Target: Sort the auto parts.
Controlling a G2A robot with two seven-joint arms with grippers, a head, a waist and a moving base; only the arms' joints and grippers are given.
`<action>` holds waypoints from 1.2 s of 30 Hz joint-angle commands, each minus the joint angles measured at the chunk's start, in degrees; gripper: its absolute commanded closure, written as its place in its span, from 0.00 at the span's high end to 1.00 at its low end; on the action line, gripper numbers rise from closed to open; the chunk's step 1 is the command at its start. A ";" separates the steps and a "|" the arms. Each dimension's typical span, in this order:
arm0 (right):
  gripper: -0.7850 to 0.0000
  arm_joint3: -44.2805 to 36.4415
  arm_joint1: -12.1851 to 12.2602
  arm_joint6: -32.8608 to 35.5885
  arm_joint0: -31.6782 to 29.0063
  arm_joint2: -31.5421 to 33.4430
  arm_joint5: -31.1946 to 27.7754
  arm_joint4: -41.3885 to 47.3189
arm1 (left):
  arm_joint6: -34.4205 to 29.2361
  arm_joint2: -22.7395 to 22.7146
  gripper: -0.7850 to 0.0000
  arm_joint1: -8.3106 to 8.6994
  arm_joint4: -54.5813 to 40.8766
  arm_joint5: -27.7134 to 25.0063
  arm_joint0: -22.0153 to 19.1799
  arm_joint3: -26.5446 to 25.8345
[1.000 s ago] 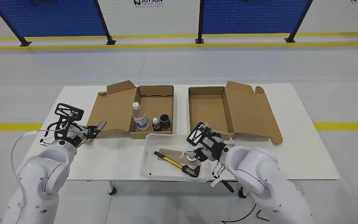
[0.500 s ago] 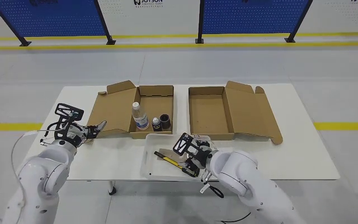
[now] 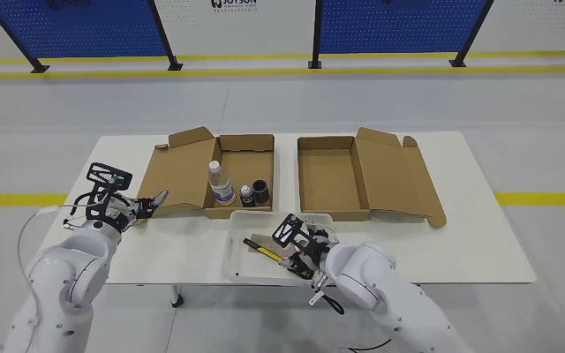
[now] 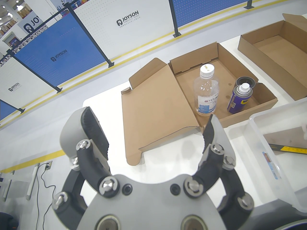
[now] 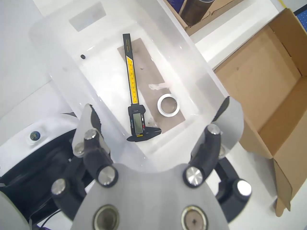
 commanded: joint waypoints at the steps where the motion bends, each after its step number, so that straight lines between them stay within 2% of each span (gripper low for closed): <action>1: 1.00 -0.03 0.01 0.04 -0.01 0.01 -0.01 0.00 | 0.00 0.00 1.00 0.00 0.00 0.00 0.00 0.00; 12: 1.00 -0.04 -0.37 -1.41 0.55 -1.63 -1.39 -0.37 | 0.00 0.00 1.00 0.00 0.00 0.00 0.00 0.00; 25: 1.00 9.19 -6.15 11.21 13.74 -12.21 9.09 1.62 | 0.00 0.00 1.00 0.00 0.00 0.00 0.00 0.00; 28: 0.82 12.04 -7.16 12.61 15.84 -13.05 9.82 2.46 | 0.00 0.00 1.00 0.00 0.00 0.00 0.00 0.00; 34: 0.71 16.19 -8.59 14.45 17.80 -14.27 10.46 3.45 | 0.00 0.00 1.00 0.00 0.00 0.00 0.00 0.00; 36: 0.74 17.00 -8.87 15.03 17.84 -14.61 10.24 3.61 | 0.00 0.00 1.00 0.00 0.00 0.00 0.00 0.00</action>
